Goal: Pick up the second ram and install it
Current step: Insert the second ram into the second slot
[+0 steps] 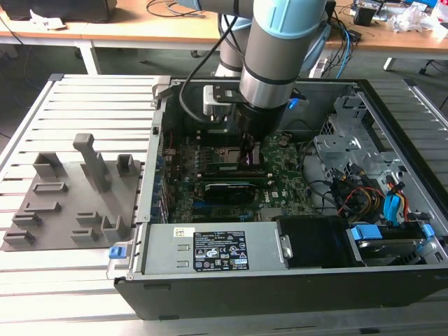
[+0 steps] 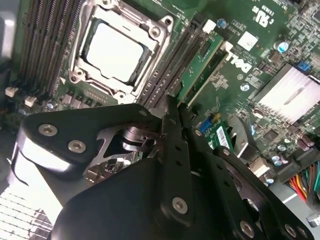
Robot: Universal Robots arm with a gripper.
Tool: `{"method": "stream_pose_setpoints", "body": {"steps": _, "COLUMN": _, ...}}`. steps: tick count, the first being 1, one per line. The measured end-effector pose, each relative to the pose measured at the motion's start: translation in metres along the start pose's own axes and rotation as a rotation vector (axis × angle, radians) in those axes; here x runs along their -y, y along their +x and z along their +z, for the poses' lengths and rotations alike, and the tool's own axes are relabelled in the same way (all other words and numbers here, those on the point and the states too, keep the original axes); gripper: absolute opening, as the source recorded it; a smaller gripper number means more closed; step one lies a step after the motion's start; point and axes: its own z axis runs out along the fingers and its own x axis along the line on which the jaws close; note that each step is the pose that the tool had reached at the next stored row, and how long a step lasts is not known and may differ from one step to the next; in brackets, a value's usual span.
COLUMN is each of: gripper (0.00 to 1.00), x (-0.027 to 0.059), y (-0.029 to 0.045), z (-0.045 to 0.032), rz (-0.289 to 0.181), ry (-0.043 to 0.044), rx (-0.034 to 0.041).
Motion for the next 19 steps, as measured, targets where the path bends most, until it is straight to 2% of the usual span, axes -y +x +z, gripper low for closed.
{"method": "stream_pose_setpoints", "body": {"steps": 5, "gripper": 0.14, "x": -0.0024, "y": 0.0006, "z": 0.0057, "rz": 0.025, "ry": 0.0018, "rx": 0.0015}}
{"method": "stream_pose_setpoints", "body": {"steps": 9, "gripper": 0.14, "x": -0.0046, "y": -0.0006, "z": 0.0084, "rz": 0.026, "ry": 0.0019, "rx": 0.0016}}
{"method": "stream_pose_setpoints", "body": {"steps": 11, "gripper": 0.14, "x": -0.0044, "y": -0.0039, "z": 0.0121, "rz": 0.026, "ry": 0.0019, "rx": 0.0016}}
{"method": "stream_pose_setpoints", "body": {"steps": 19, "gripper": 0.14, "x": -0.0056, "y": -0.0036, "z": 0.0168, "rz": 0.026, "ry": 0.0021, "rx": -0.0021}}
